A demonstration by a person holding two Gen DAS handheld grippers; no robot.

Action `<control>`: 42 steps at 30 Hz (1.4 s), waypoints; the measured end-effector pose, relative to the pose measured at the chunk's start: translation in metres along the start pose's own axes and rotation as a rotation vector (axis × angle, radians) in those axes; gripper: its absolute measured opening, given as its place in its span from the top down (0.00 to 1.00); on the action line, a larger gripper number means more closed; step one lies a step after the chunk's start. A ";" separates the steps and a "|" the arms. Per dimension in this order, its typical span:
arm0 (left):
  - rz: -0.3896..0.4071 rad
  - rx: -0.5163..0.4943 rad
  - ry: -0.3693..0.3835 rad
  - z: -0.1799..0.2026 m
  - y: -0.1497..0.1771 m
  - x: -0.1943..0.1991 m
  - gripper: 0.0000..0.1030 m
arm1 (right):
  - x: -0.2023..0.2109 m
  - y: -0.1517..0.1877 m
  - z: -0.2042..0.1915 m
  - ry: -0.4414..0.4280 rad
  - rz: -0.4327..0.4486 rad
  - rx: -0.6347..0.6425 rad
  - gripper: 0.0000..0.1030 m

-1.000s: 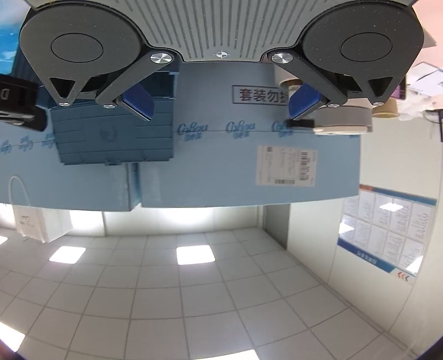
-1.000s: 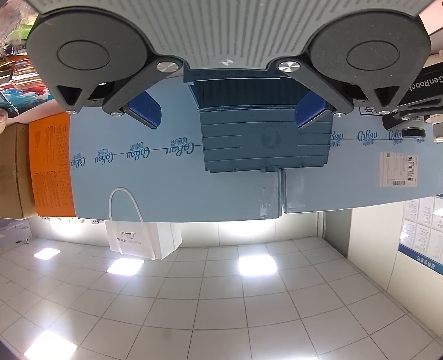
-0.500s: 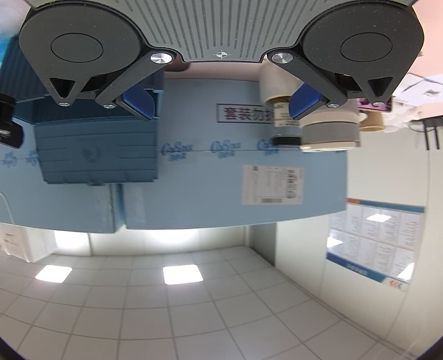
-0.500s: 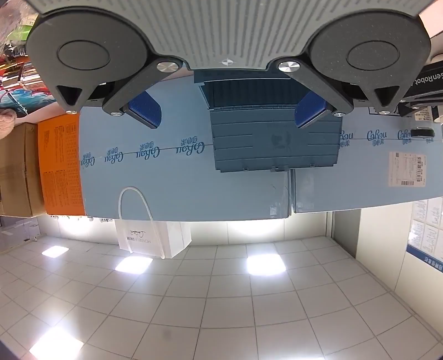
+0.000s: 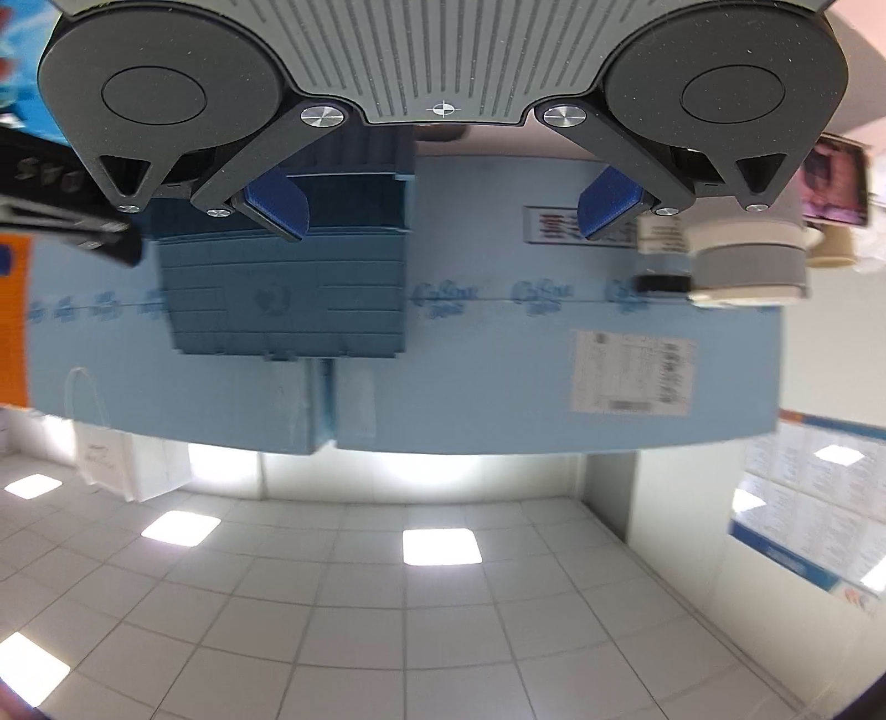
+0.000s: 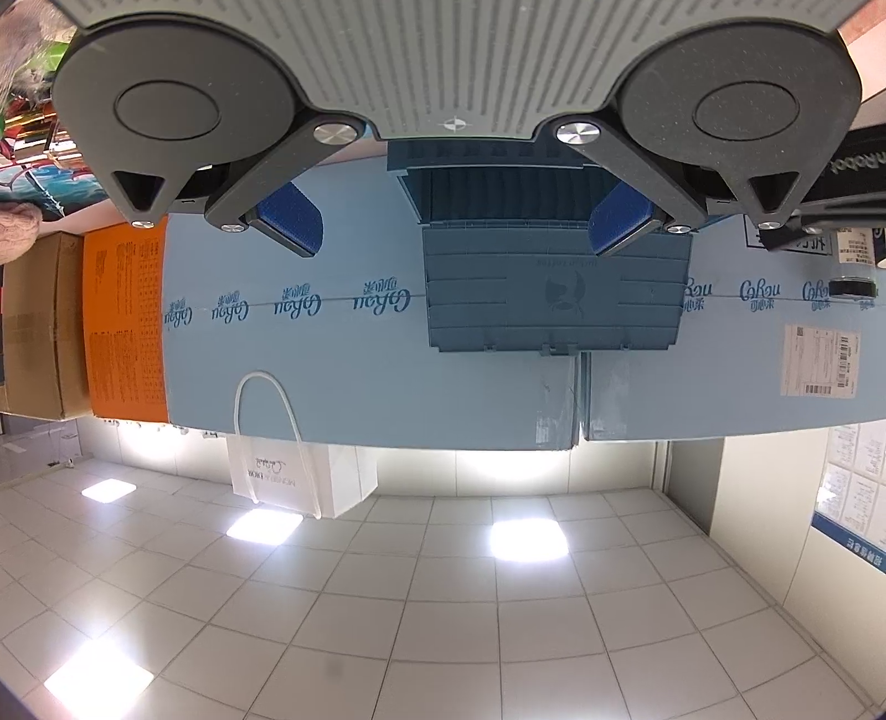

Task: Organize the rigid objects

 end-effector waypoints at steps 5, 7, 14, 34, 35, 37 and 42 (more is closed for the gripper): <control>-0.017 -0.038 -0.026 0.007 0.000 0.001 0.00 | -0.001 0.001 -0.002 0.006 -0.013 0.011 0.00; -0.028 -0.032 -0.019 0.006 0.000 0.000 0.00 | -0.002 0.001 -0.001 0.002 -0.019 0.006 0.00; -0.029 0.004 -0.020 0.000 0.000 0.001 0.00 | -0.004 0.002 0.000 -0.022 -0.031 -0.008 0.00; -0.033 0.023 -0.008 -0.001 0.001 0.000 0.00 | -0.004 0.002 -0.001 -0.023 -0.028 -0.007 0.00; -0.033 0.024 -0.007 -0.001 0.001 0.000 0.00 | -0.004 0.002 -0.001 -0.023 -0.029 -0.006 0.00; -0.034 0.024 -0.008 -0.001 0.001 0.000 0.00 | -0.004 0.002 -0.001 -0.023 -0.029 -0.005 0.00; -0.036 0.027 -0.007 -0.001 0.001 0.000 0.00 | -0.003 0.002 -0.001 -0.023 -0.027 -0.008 0.00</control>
Point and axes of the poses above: each gripper's, at about its wrist camera, not at the fingertips, and x roughly against the way its jaws point, z to its right, y to its underside, the point moved 2 cm from there along -x, roughly the way its jaws point, and after that the axes turned 9 degrees about z, right-handed, at the moved point
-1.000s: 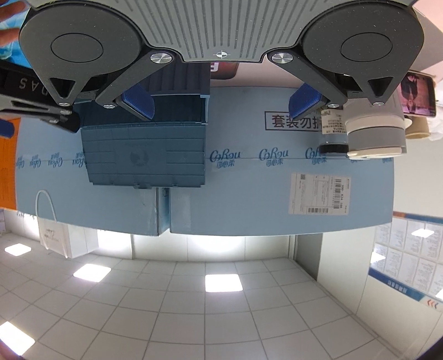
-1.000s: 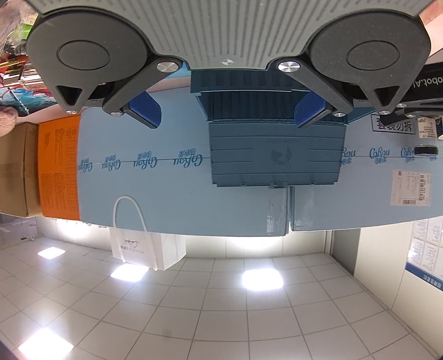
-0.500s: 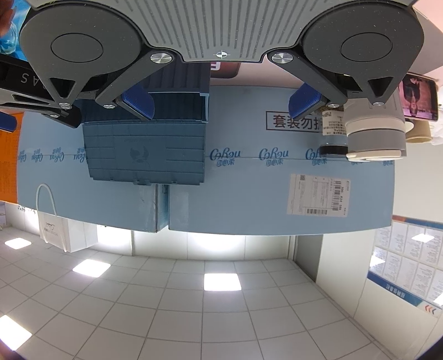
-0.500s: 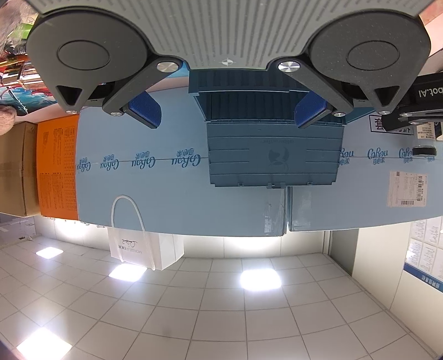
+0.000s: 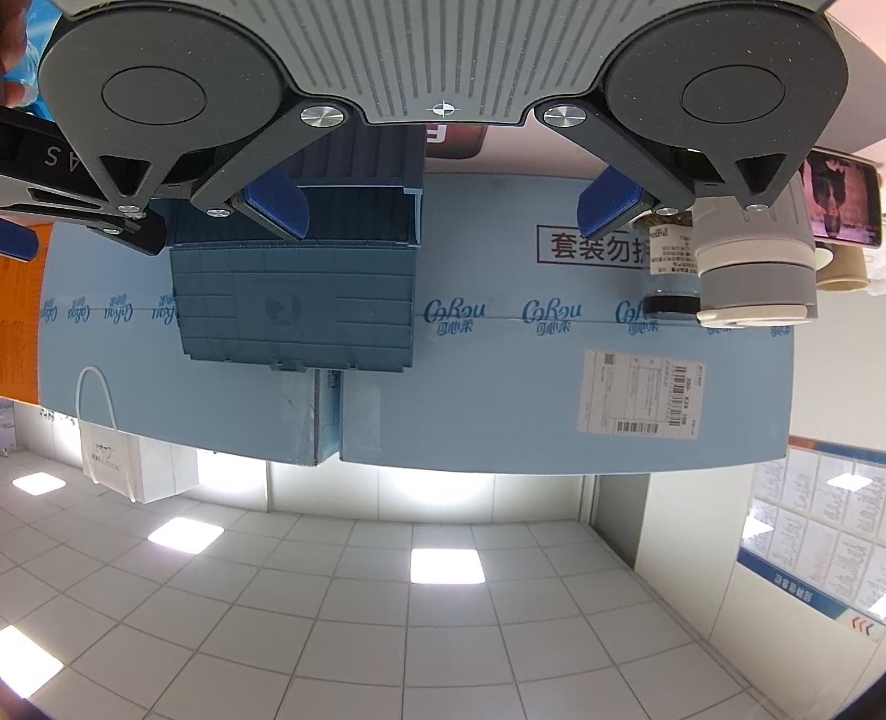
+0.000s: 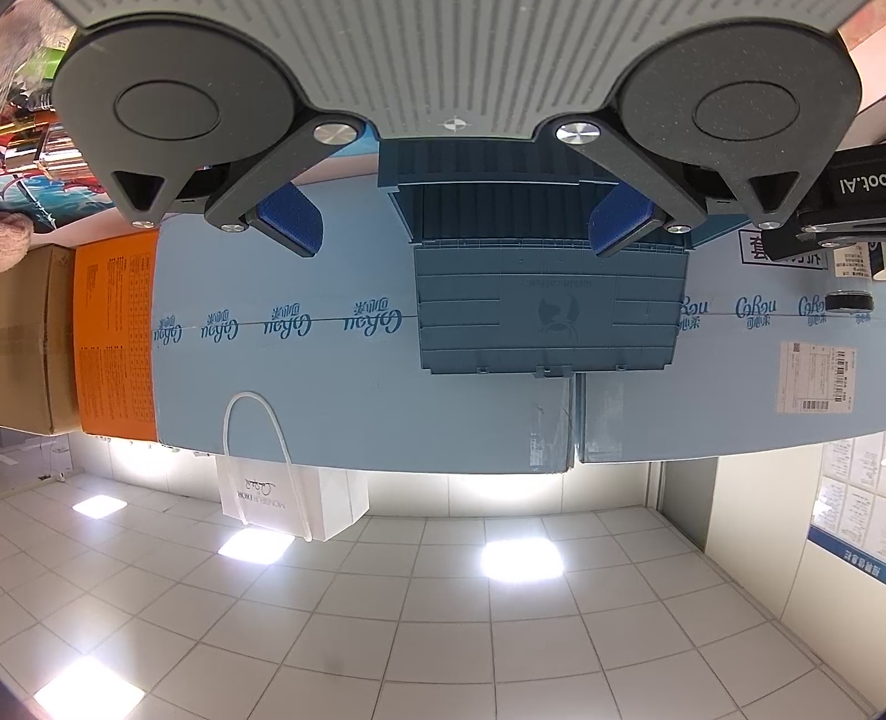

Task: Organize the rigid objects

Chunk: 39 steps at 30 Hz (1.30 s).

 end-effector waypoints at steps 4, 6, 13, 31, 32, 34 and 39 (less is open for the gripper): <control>-0.007 0.002 -0.002 0.000 0.001 -0.001 0.00 | 0.000 0.000 -0.001 0.000 -0.003 0.004 0.00; -0.010 0.004 -0.001 -0.001 0.001 -0.002 0.00 | 0.000 0.001 -0.002 -0.001 -0.004 0.010 0.00; -0.021 0.008 -0.002 -0.001 0.002 -0.003 0.00 | 0.000 0.001 -0.002 0.000 -0.004 0.004 0.00; -0.018 0.045 0.008 -0.006 0.001 -0.002 0.00 | 0.005 -0.001 0.004 -0.023 0.023 -0.039 0.00; -0.014 0.052 0.013 -0.006 0.001 -0.001 0.00 | 0.007 -0.002 0.006 -0.037 0.032 -0.057 0.00; -0.003 0.055 0.021 -0.006 0.001 0.001 0.00 | 0.012 -0.004 0.009 -0.055 0.050 -0.085 0.00; 0.007 0.033 0.056 0.001 0.000 0.004 0.00 | 0.022 -0.010 0.023 -0.077 0.076 -0.162 0.00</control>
Point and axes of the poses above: each gripper's, at about its wrist camera, not at the fingertips, and x roughly against the way its jaws point, z to its right, y to its underside, the point moved 2 cm from there along -x, roughly the way its jaws point, and after that the axes turned 9 degrees about z, right-handed, at the moved point
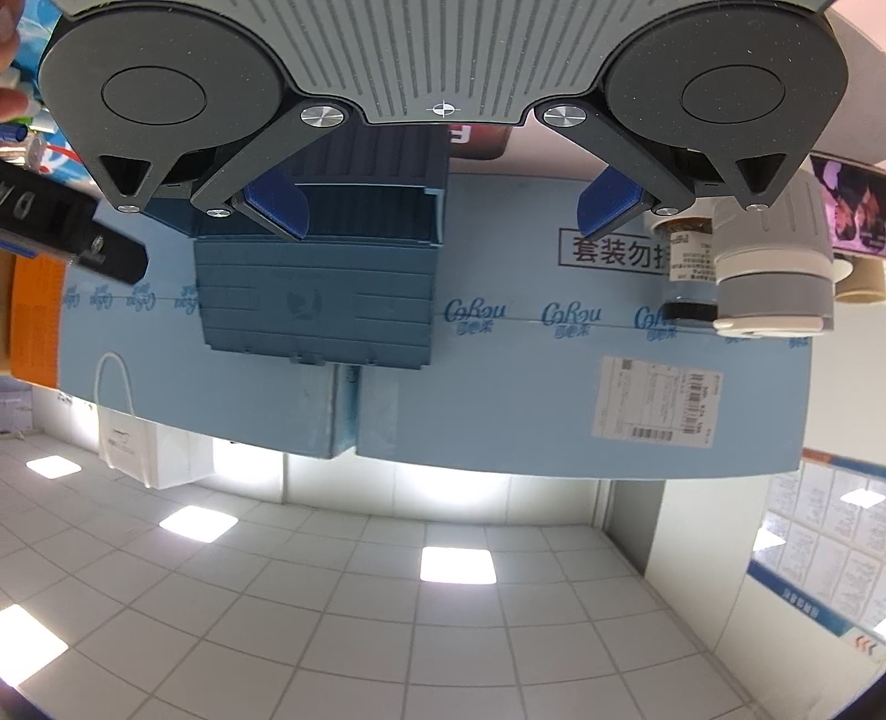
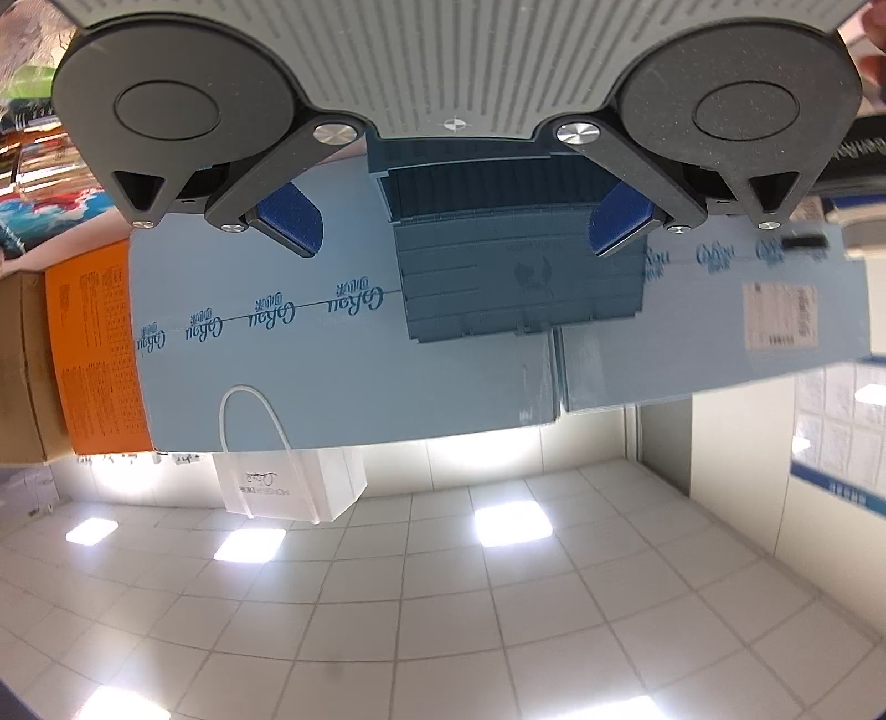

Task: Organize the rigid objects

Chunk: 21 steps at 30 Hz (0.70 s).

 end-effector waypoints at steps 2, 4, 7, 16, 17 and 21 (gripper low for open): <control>-0.017 -0.003 0.027 0.004 -0.003 0.000 0.00 | 0.005 -0.005 0.005 0.007 0.007 -0.022 0.00; -0.045 0.010 0.061 0.007 -0.007 0.002 0.00 | 0.011 -0.011 0.007 -0.005 0.017 -0.014 0.00; -0.070 0.017 0.117 0.015 -0.011 0.004 0.00 | 0.020 -0.026 0.013 -0.036 0.018 -0.012 0.00; -0.107 0.028 0.255 0.041 -0.020 0.008 0.00 | 0.044 -0.061 0.049 -0.050 -0.029 0.160 0.00; -0.114 0.023 0.268 0.045 -0.021 0.007 0.00 | 0.046 -0.063 0.053 -0.053 -0.047 0.191 0.00; -0.176 0.047 0.361 0.057 -0.022 -0.001 0.00 | 0.049 -0.062 0.070 -0.046 -0.135 0.272 0.00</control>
Point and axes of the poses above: each gripper's, at about its wrist camera, not at the fingertips, and x roughly against the way its jaws point, z to its right, y to its underside, the point moved 2 cm from there along -x, roughly the way its jaws point, and after that the axes turned 9 degrees about z, right-handed, at the moved point
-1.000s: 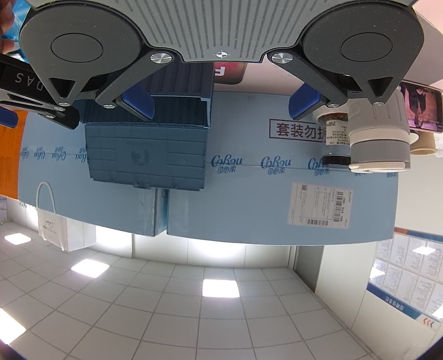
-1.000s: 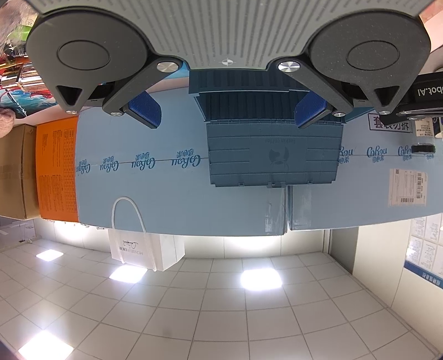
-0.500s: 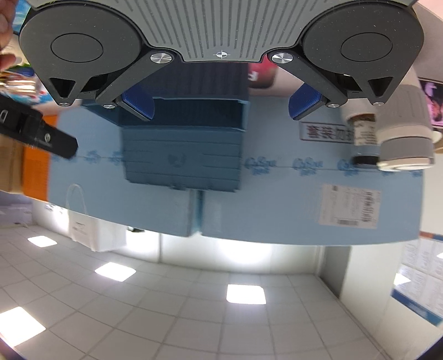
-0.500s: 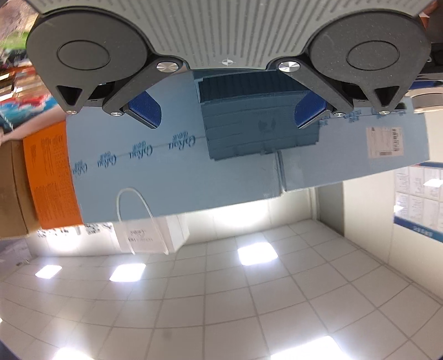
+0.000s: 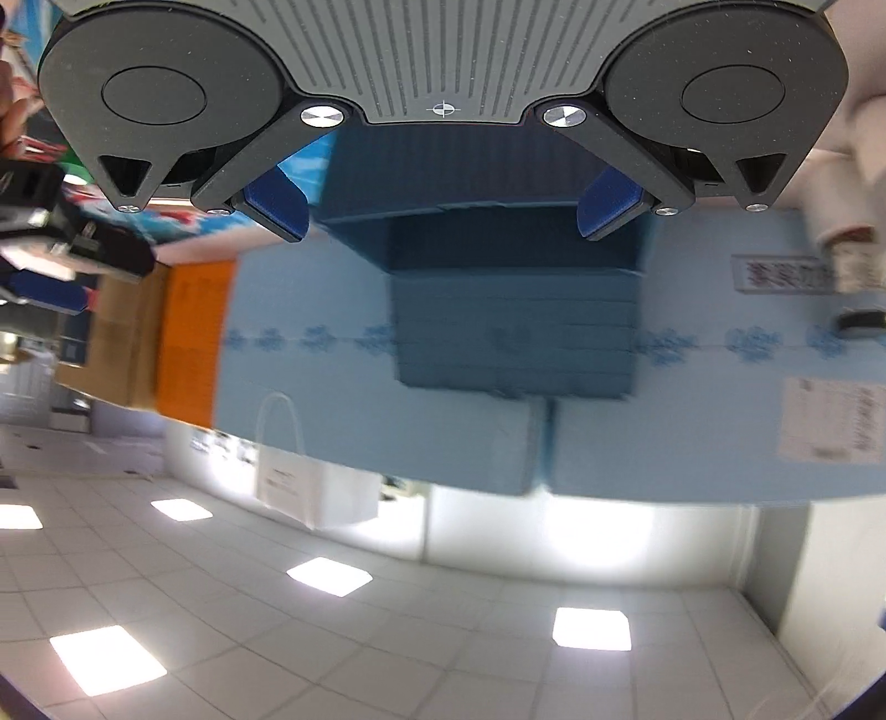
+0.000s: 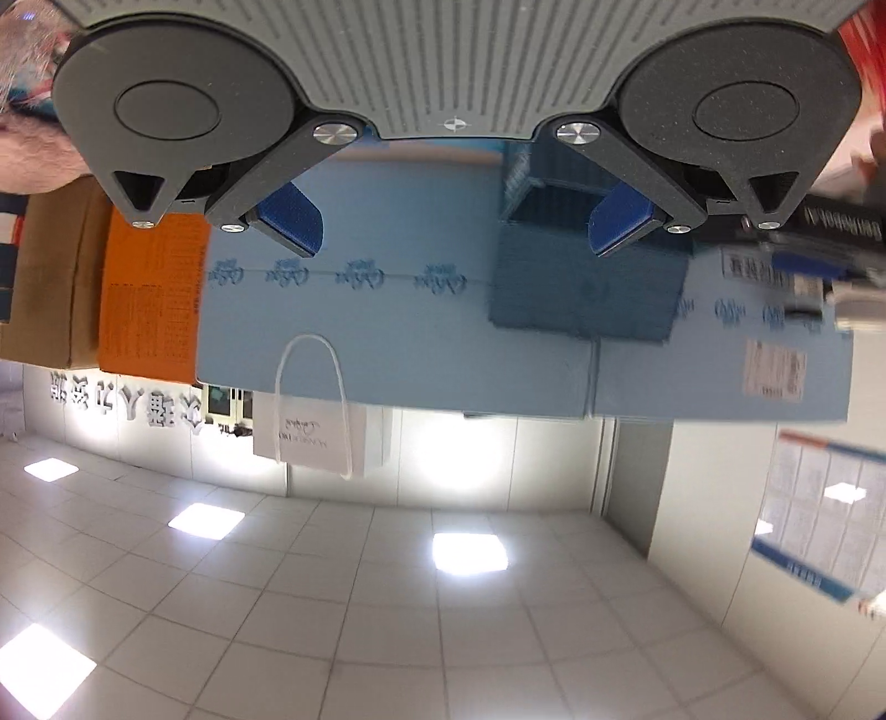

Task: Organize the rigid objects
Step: 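Move the right tool down over the cream hand-cream tube on the mat, then close the right gripper on the cream hand-cream tube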

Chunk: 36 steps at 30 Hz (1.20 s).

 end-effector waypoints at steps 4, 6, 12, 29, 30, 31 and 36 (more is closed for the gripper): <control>-0.108 0.087 0.124 0.006 -0.002 -0.017 0.00 | 0.003 0.011 0.020 -0.008 -0.118 0.008 0.00; -0.159 0.138 0.191 0.011 -0.002 -0.027 0.00 | 0.005 0.018 0.026 -0.024 -0.177 0.027 0.00; -0.317 0.270 0.361 0.029 0.007 -0.056 0.00 | -0.001 0.047 0.033 -0.117 -0.385 0.032 0.02; -0.498 0.379 0.420 0.014 0.025 -0.082 0.00 | -0.040 0.084 0.036 -0.148 -0.644 -0.017 0.55; -0.501 0.386 0.418 0.012 0.026 -0.083 0.00 | -0.041 0.084 0.034 -0.154 -0.647 -0.017 0.54; -0.503 0.390 0.416 0.011 0.025 -0.083 0.00 | -0.042 0.084 0.032 -0.152 -0.648 -0.017 0.53; -0.505 0.402 0.409 0.007 0.025 -0.083 0.00 | -0.055 0.087 0.034 -0.121 -0.672 -0.113 0.39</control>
Point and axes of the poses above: each gripper's, at about its wrist camera, not at the fingertips, and x roughly against the way its jaws point, z to its right, y to its underside, the point moved 2 cm from there along -x, roughly the way its jaws point, and after that the axes turned 9 degrees about z, right-handed, at the moved point
